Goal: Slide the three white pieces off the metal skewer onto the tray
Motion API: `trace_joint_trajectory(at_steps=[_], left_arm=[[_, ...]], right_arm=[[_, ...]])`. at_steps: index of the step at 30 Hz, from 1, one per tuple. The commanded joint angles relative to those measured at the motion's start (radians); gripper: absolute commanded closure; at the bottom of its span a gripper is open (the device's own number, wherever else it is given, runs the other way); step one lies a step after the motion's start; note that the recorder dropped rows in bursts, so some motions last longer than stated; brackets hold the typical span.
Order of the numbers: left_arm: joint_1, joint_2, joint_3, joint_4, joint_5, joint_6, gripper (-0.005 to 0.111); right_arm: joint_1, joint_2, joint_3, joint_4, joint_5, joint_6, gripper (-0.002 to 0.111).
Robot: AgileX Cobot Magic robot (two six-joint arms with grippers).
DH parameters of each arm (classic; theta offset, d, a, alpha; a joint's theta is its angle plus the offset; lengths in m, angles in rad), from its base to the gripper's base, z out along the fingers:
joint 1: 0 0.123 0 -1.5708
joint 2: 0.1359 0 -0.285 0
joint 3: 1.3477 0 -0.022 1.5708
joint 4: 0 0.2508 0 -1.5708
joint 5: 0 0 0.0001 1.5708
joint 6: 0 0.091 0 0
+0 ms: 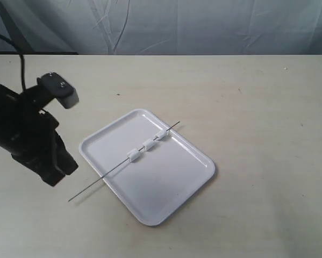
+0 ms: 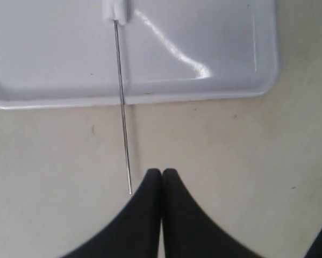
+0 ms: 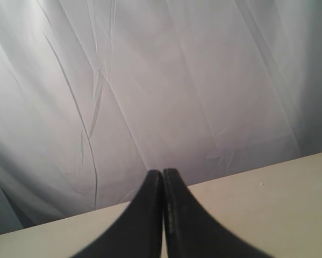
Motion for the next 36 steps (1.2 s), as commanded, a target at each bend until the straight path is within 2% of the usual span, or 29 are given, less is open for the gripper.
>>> trace_joint_trajectory(at_steps=[1,4,9,11,17,30,36], left_arm=[[-0.086,0.07,-0.002,0.195,-0.076,-0.148,0.107],[-0.104,0.126,-0.002,0.295,-0.102,-0.261,0.107],[-0.104,0.202,-0.002,0.273,-0.155,-0.261,0.107],[-0.104,0.225,-0.002,0.235,-0.178,-0.257,0.103],[-0.104,0.262,-0.002,0.216,-0.207,-0.251,0.083],[-0.104,0.31,-0.004,0.218,-0.172,-0.231,0.082],[-0.104,0.31,-0.004,0.218,-0.178,-0.227,0.082]], right_arm=[[0.003,0.002,-0.004,0.002,0.016,-0.004,0.108],[0.003,0.002,-0.004,0.006,0.016,-0.004,0.108],[0.003,0.002,-0.004,0.006,0.016,-0.004,0.108],[0.003,0.002,-0.004,0.006,0.016,-0.004,0.108],[0.003,0.002,-0.004,0.006,0.023,-0.004,0.108],[0.003,0.008,-0.004,0.006,0.023,-0.004,0.108],[0.003,0.117,-0.011,0.013,-0.008,-0.041,0.108]])
